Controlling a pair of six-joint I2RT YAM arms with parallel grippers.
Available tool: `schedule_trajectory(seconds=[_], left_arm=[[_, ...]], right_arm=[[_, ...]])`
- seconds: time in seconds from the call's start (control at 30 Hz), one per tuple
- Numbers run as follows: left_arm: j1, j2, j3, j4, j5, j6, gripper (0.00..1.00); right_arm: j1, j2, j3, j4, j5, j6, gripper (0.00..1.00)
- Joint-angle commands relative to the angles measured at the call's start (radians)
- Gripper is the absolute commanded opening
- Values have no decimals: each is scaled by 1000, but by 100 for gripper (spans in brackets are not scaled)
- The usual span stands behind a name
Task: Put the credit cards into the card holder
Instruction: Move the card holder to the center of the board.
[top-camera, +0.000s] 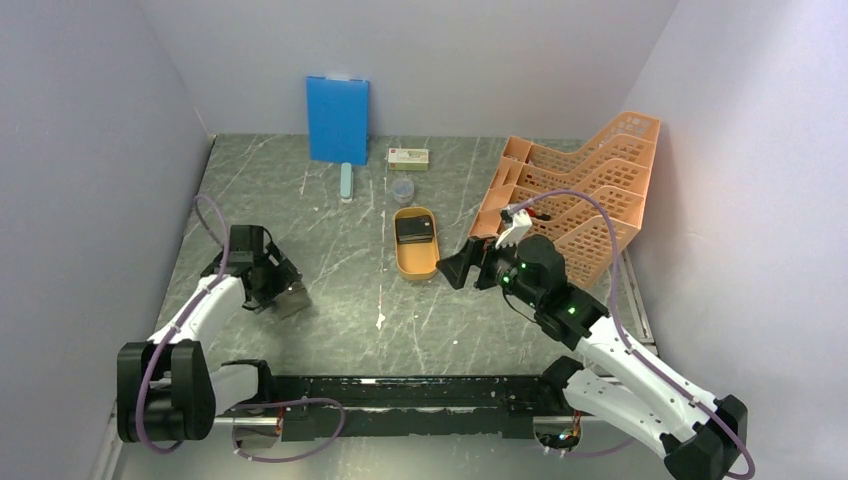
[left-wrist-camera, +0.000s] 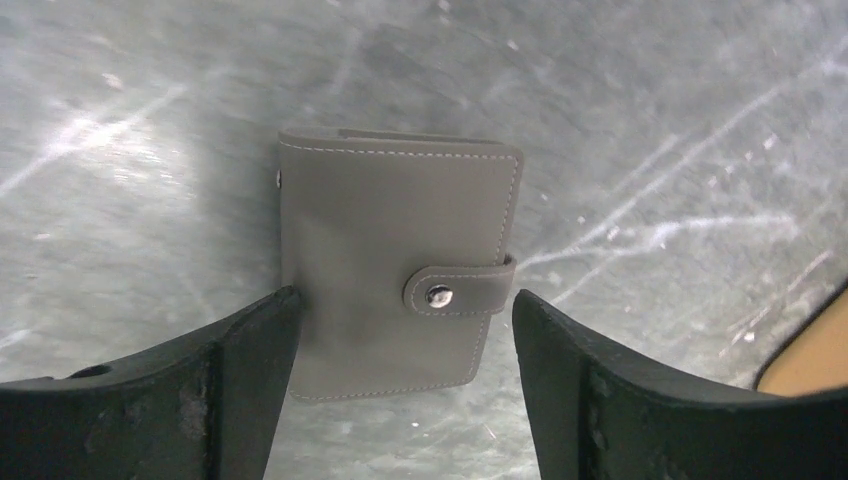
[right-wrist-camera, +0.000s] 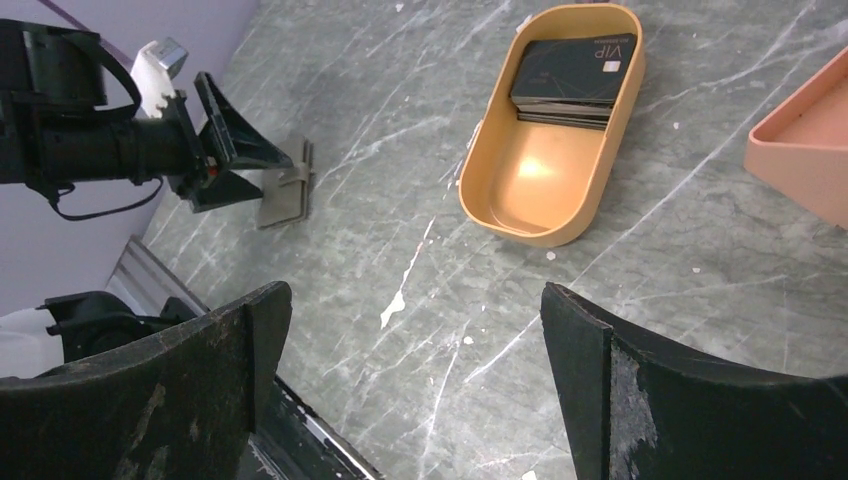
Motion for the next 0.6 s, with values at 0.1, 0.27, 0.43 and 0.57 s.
schedule_trajectory(seconds=[0.1,0.27,0.43,0.57], left_arm=[[-187,19,-111,100,83,-81,71],[-368,-12,-153,133,70,-170,67],[-519,-68,-171,133,51,-257,66],[-538,-151,-127,55,20,-251,74]], right_arm=[[0,-25,49,-67,20,-46,100],[-1,-53,43,-129,20,-64,100],[3,-67,39,-178,22,-61,100],[54,7,88,-195,36,-55,100]])
